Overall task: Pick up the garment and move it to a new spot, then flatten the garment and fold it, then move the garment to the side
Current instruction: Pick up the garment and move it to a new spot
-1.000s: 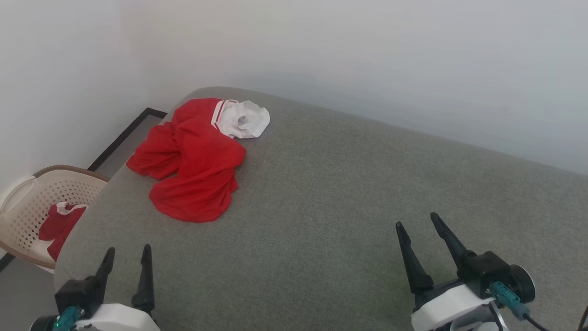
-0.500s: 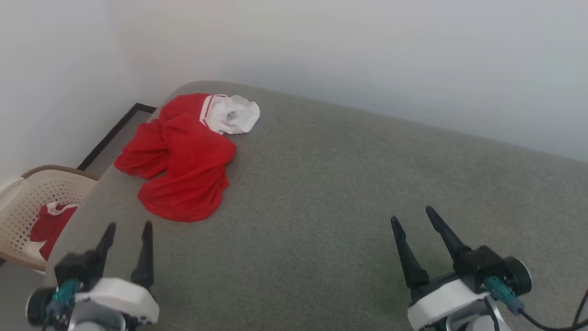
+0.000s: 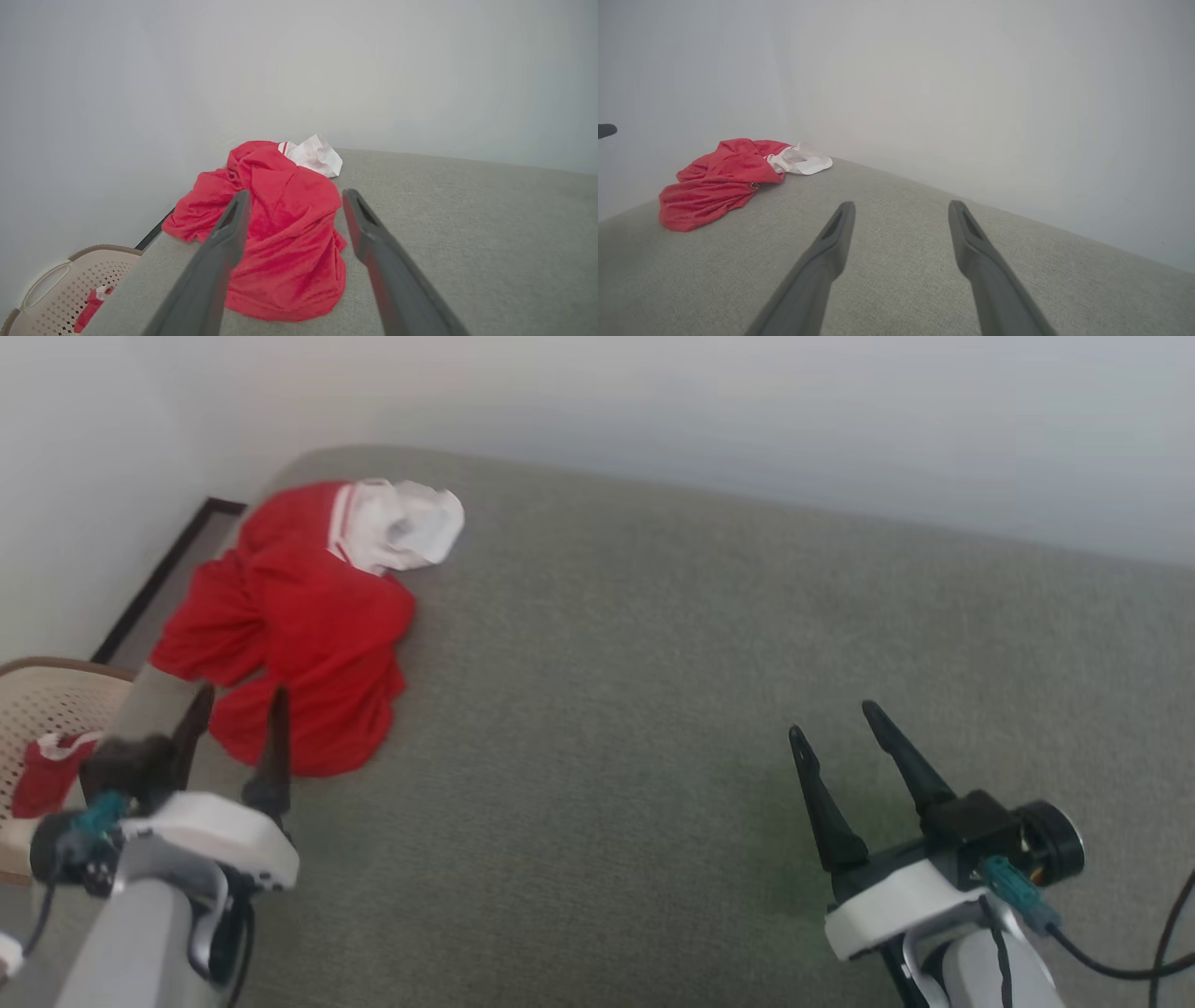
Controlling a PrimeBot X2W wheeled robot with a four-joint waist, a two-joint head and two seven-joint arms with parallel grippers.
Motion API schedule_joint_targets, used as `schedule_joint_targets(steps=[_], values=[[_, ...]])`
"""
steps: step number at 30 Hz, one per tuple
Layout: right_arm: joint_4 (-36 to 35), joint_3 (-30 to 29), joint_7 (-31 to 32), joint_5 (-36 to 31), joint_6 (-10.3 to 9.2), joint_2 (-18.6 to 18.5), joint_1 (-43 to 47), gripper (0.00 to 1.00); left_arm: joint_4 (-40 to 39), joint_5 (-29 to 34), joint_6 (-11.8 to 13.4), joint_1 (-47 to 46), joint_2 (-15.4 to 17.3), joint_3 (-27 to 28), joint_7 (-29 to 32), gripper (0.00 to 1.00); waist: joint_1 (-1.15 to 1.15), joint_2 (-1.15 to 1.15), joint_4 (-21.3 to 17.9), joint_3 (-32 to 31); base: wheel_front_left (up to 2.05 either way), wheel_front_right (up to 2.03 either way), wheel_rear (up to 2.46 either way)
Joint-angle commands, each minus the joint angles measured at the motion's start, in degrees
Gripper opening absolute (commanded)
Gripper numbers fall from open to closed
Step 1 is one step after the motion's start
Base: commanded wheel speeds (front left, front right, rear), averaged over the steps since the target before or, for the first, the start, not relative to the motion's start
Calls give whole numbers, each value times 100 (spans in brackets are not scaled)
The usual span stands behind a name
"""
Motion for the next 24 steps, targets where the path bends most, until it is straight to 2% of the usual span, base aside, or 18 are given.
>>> schedule_joint_targets(steps=[1, 7, 16, 19, 24], values=[[-25, -5, -29, -59, -4, -4, -92, 100, 90, -100, 4, -164, 62, -63, -38, 100, 0, 0, -139, 208, 0, 0, 0], [-74, 40, -29, -208, -4, -4, -378, 100, 556, -478, 4, -799, 334, -260, -38, 100, 0, 0, -376, 663, 0, 0, 0], [-216, 162, -29, -421, -4, -4, -752, 100, 1816, -1376, 4, -1896, 776, -1062, -30, 100, 0, 0, -702, 1258, 0, 0, 0], [-234, 180, -29, -485, -4, -4, -841, 100, 2235, -1727, 4, -2286, 895, -1400, 111, 100, 0, 0, -760, 1401, 0, 0, 0], [-277, 195, -29, -605, -4, -3, -950, 100, 2794, -2386, 5, -2799, 1033, -1827, 685, 100, 0, 0, -832, 1621, 0, 0, 0]])
